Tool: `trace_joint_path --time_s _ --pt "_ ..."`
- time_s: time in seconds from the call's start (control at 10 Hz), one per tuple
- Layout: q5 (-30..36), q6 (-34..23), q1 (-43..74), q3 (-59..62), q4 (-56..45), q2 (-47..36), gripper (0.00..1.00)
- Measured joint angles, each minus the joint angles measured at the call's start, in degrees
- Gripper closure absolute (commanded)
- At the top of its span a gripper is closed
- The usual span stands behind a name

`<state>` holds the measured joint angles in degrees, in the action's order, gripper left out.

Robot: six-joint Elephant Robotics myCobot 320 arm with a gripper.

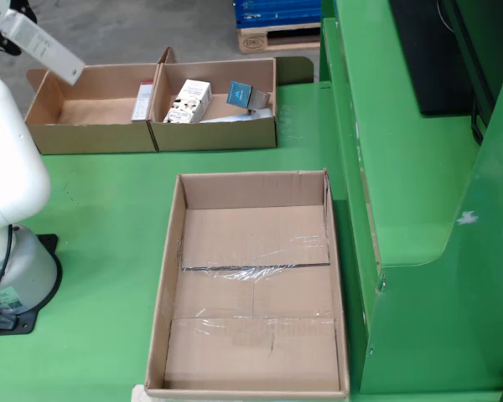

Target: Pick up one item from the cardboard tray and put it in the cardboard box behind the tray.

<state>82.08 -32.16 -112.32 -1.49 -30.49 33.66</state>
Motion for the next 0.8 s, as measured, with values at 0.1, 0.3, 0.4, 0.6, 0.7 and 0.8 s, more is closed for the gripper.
trace_joint_path --time_s 0.1,0.3,0.4,0.6,0.7,0.8 --pt "-7.7 -7.9 -2.0 -0.1 7.6 5.4 1.00" --pt "-12.5 -12.7 -0.3 0.0 12.6 6.6 1.00" --pt "-13.2 -15.3 2.4 -0.3 15.5 7.5 1.00" --pt "-9.2 -12.4 7.0 0.0 16.9 6.6 1.00" --pt "-6.1 -10.1 10.1 0.0 14.9 6.7 1.00" --pt "-3.7 -10.0 12.6 0.0 12.6 6.7 1.00"
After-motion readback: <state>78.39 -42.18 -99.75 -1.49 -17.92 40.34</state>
